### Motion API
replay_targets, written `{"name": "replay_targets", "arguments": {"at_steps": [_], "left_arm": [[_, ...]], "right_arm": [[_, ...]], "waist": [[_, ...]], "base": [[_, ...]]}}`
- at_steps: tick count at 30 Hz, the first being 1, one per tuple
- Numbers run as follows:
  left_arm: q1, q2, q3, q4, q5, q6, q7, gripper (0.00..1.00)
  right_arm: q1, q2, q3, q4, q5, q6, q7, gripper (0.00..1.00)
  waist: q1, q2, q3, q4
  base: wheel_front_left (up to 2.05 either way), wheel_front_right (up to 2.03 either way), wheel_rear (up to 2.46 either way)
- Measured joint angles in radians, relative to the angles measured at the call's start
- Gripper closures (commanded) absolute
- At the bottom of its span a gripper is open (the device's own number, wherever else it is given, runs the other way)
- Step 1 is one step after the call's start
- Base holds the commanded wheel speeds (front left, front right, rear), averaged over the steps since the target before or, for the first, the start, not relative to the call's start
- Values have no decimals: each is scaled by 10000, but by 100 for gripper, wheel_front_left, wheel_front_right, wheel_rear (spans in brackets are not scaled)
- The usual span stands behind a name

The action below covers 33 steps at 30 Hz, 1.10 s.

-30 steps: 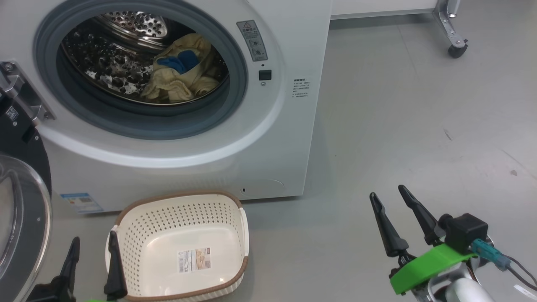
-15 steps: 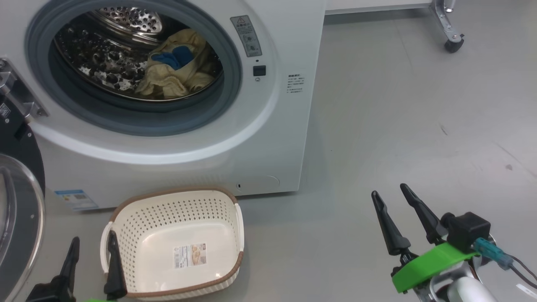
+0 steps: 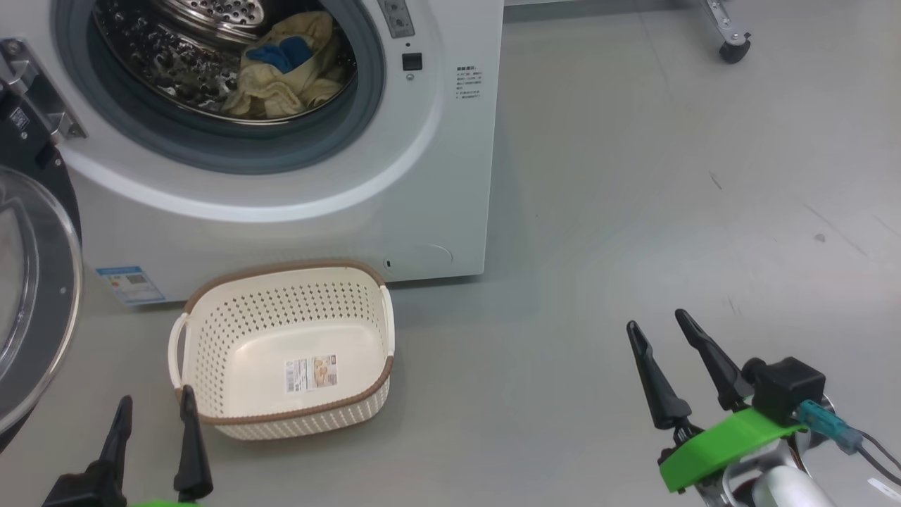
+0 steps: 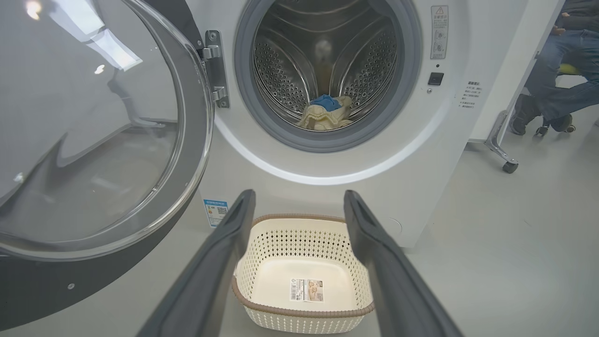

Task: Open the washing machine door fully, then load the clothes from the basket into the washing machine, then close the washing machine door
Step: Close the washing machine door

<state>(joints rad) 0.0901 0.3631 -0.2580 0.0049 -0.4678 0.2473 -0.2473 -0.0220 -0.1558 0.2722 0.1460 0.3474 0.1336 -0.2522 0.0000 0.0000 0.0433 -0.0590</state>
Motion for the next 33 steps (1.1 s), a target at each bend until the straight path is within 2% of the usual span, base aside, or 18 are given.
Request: {"name": "replay_targets", "arguments": {"at_steps": [9, 33], "left_arm": [[22, -104, 17, 109, 15, -2, -2, 0], [24, -282, 25, 130, 190, -6, -4, 0]], "right_arm": [[197, -13, 6, 10, 0, 0, 0, 0], [192, -19, -27, -31, 0, 0, 0, 0]], "waist": [[0, 0, -108, 17], [0, 0, -109, 143]], "base": [[-81, 81, 0], [-1, 1, 0]]}}
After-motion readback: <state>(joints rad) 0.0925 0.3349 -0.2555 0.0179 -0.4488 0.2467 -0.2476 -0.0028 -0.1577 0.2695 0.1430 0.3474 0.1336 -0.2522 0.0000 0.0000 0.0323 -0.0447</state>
